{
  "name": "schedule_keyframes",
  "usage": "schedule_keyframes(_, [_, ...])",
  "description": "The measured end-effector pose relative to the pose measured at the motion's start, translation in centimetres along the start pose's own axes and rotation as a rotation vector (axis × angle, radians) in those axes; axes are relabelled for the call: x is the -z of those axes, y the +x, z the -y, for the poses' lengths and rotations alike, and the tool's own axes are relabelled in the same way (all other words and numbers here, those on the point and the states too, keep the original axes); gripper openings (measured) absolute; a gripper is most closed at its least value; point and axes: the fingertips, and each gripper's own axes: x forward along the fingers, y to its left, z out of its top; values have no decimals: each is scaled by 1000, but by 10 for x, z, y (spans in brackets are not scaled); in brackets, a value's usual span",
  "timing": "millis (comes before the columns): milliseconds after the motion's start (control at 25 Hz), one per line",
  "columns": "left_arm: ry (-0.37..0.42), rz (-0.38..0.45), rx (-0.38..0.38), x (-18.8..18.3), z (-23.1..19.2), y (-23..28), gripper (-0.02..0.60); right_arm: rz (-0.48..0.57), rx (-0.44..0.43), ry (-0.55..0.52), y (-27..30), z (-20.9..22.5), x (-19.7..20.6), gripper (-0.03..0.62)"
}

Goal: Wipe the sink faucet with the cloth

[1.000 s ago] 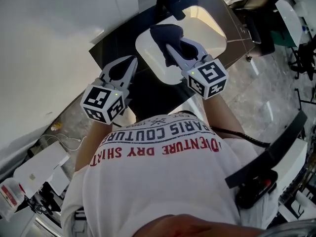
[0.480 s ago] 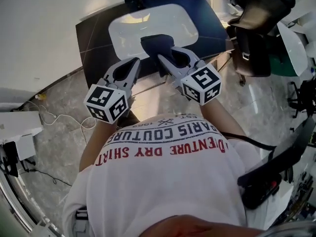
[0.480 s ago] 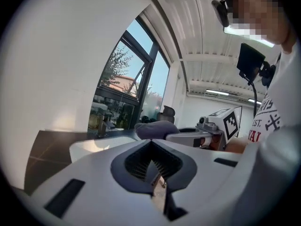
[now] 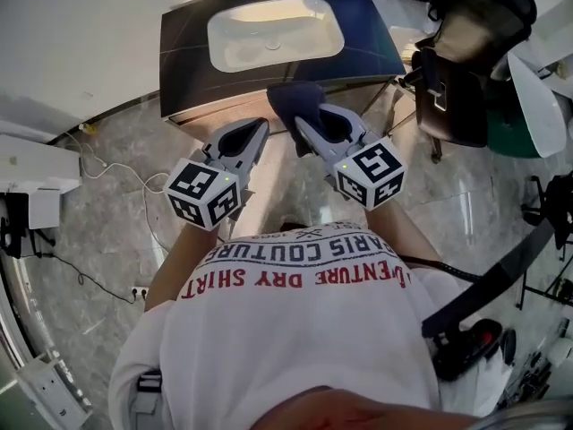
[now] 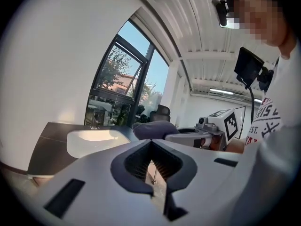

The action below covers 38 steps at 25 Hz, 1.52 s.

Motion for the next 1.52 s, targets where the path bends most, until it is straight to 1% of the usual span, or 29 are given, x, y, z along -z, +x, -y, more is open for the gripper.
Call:
schedule_keyframes(80, [-5, -5, -2, 10, 14, -16, 2, 10, 1, -3, -12, -20, 5, 69])
schedule_keyframes(160, [3, -10, -8, 27, 31, -38, 2, 3, 1, 0, -26, -48, 21, 69])
schedule_keyframes(280, [19, -4, -16, 55, 61, -87, 2, -9, -14, 5, -52, -104, 47, 69])
schedule_keyframes(360, [31, 6, -23, 69, 78, -125, 0, -6, -17, 6, -70, -144, 57, 69])
schedule_keyframes(560, [40, 16, -26, 101, 121, -216, 2, 6, -8, 23, -116, -233, 71, 69])
schedule_keyframes(640, [36, 19, -23, 109, 140, -243, 2, 3, -11, 18, -135, -263, 73, 69])
schedule_keyframes(720, [45, 18, -18, 112, 159, -263, 2, 3, -11, 13, -152, -285, 70, 69])
schedule_keyframes(840, [63, 21, -13, 110, 178, -281, 2, 9, 3, 23, -173, -300, 65, 69])
schedule_keyframes(1000, [61, 33, -11, 108, 191, -292, 2, -17, 13, 11, -184, -312, 64, 69])
schedule_keyframes(1280, [68, 36, -3, 117, 207, -301, 2, -11, 16, 31, -197, -326, 72, 69])
schedule_keyframes(1520, [68, 42, -9, 117, 208, -307, 2, -9, 10, 41, -196, -334, 75, 69])
